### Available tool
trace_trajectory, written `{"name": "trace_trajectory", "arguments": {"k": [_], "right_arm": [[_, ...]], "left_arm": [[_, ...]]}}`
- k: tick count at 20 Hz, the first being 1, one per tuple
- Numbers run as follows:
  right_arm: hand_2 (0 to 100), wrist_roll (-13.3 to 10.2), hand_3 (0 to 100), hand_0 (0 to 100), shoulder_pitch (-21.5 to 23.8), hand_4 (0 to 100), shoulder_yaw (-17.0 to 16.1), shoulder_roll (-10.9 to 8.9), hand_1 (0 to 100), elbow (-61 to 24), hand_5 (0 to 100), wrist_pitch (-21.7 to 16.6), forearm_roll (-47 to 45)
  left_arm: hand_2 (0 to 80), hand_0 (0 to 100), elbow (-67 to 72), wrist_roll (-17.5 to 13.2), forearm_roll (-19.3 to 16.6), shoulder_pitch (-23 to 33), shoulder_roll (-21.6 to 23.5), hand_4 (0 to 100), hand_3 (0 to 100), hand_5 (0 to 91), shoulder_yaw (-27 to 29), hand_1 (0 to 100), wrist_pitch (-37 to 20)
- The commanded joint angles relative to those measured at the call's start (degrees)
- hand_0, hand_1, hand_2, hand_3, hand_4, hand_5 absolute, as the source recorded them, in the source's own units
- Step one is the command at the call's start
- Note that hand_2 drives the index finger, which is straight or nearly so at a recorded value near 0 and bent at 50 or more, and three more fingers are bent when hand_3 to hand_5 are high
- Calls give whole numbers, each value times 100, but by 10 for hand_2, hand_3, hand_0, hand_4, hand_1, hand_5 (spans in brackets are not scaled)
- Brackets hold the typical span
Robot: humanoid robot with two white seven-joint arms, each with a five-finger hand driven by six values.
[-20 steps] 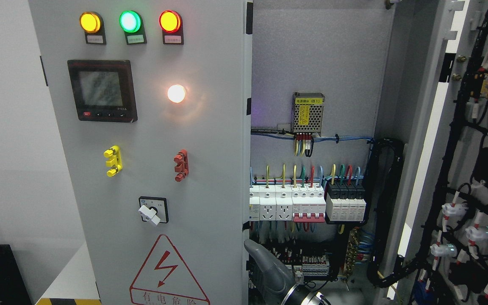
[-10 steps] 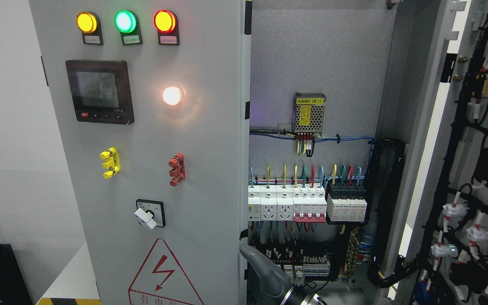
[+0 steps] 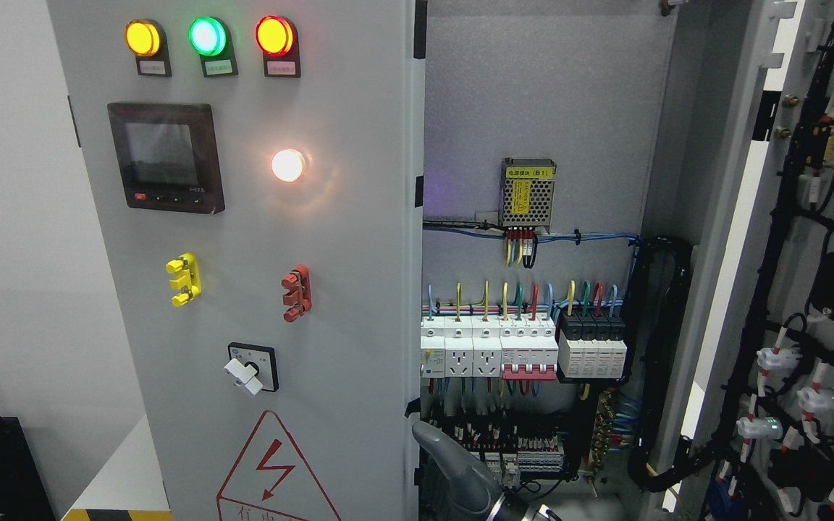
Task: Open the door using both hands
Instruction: 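Pull the panel's inner edge outward with the hand, starting the swing, then keep swinging the lit front panel wide open toward its hinge side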
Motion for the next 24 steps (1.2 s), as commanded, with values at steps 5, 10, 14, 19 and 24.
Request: {"name": "trace_trajectory", "arguments": {"k": [5, 10, 14, 19, 24], "right_arm": [[0, 262, 0, 386, 106, 0, 163, -67, 0, -346, 0, -4, -284], [0, 569, 0, 386, 133, 0, 329, -67, 0, -364, 0, 4, -293], [0, 657, 0, 386, 133, 0, 488, -67, 0, -390, 0, 4, -310], [0, 657, 0, 386, 124, 0, 760, -59, 0, -478, 0, 4, -434], [0, 876, 0, 386, 124, 0, 988, -59, 0, -618, 0, 4, -714]], "left_arm": [[0, 0, -9, 4, 1, 105, 1, 0, 0, 0, 0, 0, -2], [0, 0, -9, -5, -8, 105, 1, 0, 0, 0, 0, 0, -2], [0, 0, -9, -5, 1, 105, 1, 0, 0, 0, 0, 0, -2], [0, 0, -9, -5, 1, 105, 1, 0, 0, 0, 0, 0, -2], [0, 0, -9, -5, 1, 105, 1, 0, 0, 0, 0, 0, -2]]}}
